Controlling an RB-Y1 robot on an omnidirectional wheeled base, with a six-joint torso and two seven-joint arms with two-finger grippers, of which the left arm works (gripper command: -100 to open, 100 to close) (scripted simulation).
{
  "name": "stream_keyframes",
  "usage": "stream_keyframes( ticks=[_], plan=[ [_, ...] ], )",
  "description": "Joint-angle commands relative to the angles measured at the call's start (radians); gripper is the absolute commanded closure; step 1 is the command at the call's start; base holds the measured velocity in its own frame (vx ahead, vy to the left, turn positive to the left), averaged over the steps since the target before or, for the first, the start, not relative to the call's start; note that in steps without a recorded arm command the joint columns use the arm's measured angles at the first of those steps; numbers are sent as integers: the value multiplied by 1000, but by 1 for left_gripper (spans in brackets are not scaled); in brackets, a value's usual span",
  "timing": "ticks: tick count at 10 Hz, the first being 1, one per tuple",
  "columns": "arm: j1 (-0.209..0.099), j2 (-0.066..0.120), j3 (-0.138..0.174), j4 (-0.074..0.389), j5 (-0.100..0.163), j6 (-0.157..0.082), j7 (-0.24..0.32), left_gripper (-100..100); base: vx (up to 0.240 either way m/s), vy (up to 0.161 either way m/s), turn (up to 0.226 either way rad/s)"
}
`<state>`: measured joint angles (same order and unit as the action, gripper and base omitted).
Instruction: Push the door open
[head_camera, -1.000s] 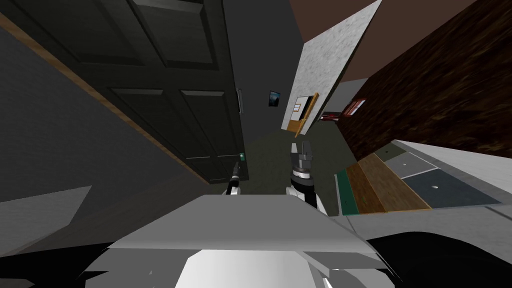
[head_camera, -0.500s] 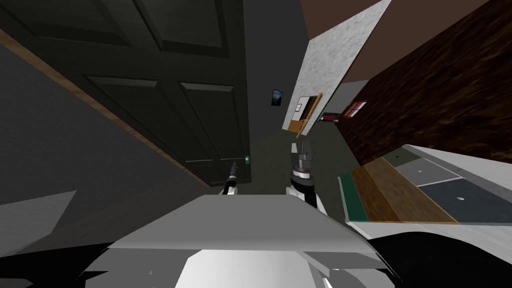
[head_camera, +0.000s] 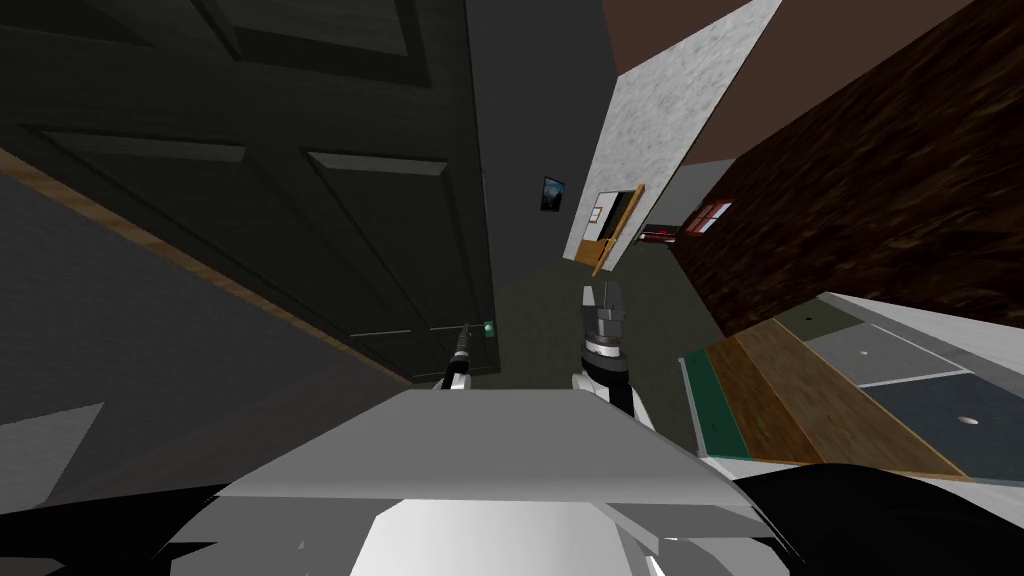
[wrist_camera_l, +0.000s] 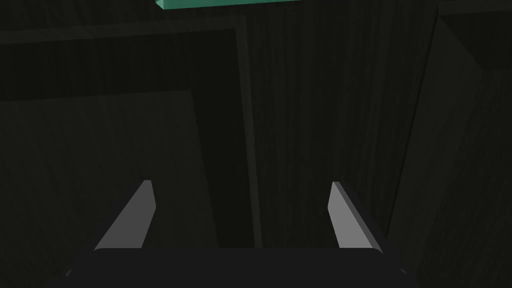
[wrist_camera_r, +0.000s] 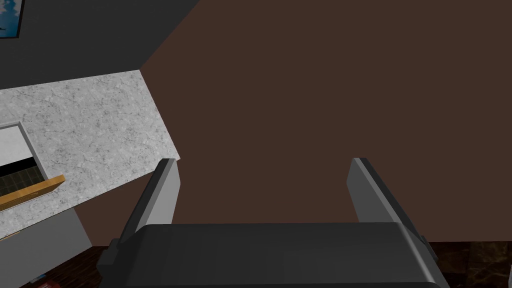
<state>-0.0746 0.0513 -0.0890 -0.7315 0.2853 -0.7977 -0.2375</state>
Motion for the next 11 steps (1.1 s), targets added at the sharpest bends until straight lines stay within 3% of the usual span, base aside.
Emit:
stream_keyframes(
  ticks=[1,4,5,6,11],
  plan=[
    [-2,-16,2,5,1,-4,1,-100,97,-159,-19],
    [-3,-69,6,8,2,-8,2,-100,90,-143,-11],
    [-10,-59,7,31,2,-20,1,-100,27,-59,7],
    [-10,-59,7,31,2,-20,1,100,-6,6,3],
    [-10,-59,7,31,2,-20,1,100,-5,12,1]
  ],
)
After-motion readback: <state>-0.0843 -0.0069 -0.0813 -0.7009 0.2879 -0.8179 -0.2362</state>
